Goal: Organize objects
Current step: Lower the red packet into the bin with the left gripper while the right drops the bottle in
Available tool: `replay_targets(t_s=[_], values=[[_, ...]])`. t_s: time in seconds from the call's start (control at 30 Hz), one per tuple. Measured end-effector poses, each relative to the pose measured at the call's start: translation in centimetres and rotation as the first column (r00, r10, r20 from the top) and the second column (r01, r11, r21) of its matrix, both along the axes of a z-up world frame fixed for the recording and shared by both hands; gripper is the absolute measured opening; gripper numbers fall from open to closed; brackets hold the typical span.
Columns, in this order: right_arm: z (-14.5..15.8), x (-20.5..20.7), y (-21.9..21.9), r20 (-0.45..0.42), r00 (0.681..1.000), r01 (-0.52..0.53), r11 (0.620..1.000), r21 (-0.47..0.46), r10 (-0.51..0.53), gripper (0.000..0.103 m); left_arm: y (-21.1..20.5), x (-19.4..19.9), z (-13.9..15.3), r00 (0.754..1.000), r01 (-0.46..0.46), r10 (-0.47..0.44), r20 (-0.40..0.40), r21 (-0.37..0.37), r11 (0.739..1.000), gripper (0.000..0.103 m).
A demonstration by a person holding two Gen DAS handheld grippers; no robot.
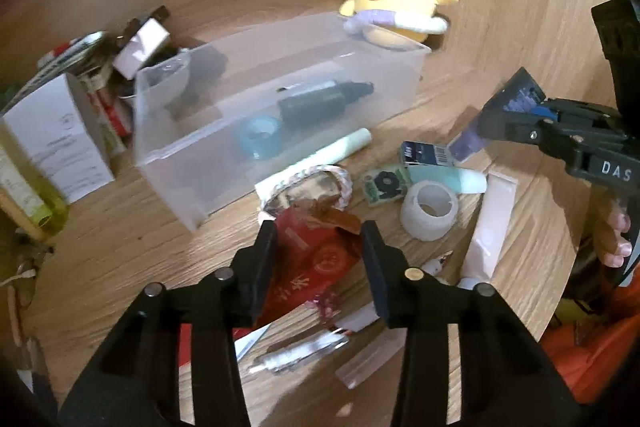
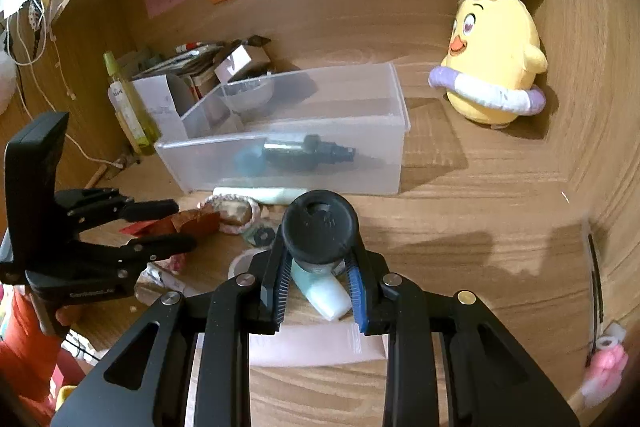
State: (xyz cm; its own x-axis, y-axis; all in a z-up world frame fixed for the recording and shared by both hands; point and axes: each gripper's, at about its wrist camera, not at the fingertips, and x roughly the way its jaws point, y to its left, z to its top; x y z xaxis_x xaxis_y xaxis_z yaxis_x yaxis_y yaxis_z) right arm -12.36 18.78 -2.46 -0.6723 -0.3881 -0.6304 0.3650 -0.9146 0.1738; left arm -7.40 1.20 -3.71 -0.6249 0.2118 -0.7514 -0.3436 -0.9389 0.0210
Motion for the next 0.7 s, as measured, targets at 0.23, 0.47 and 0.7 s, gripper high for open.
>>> replay_targets(t_s=[0.23, 0.47, 0.7], values=[[1.7, -0.7, -0.4, -0.044, 0.999, -0.004, 1.000, -0.006, 0.004, 0.023, -2.0, -0.2, 2.0, 0.996, -0.084, 0.084, -0.039, -0.007, 0.996, 0.012], [4.0, -2.1, -0.6, -0.080, 0.997, -0.011, 1.000, -0.029, 0.009, 0.023, -3.8, -1.2, 2.4, 0.995, -0.098, 0.098, 0.018, 0.017, 0.995, 0.016], [6.7, -4.3, -1.3, -0.136, 0.991, -0.010, 1.000, -0.001, 0.009, 0.023, -5.3, 1.2, 1.9, 0.996, -0.092, 0.092, -0.009, 0.011, 0.996, 0.076]])
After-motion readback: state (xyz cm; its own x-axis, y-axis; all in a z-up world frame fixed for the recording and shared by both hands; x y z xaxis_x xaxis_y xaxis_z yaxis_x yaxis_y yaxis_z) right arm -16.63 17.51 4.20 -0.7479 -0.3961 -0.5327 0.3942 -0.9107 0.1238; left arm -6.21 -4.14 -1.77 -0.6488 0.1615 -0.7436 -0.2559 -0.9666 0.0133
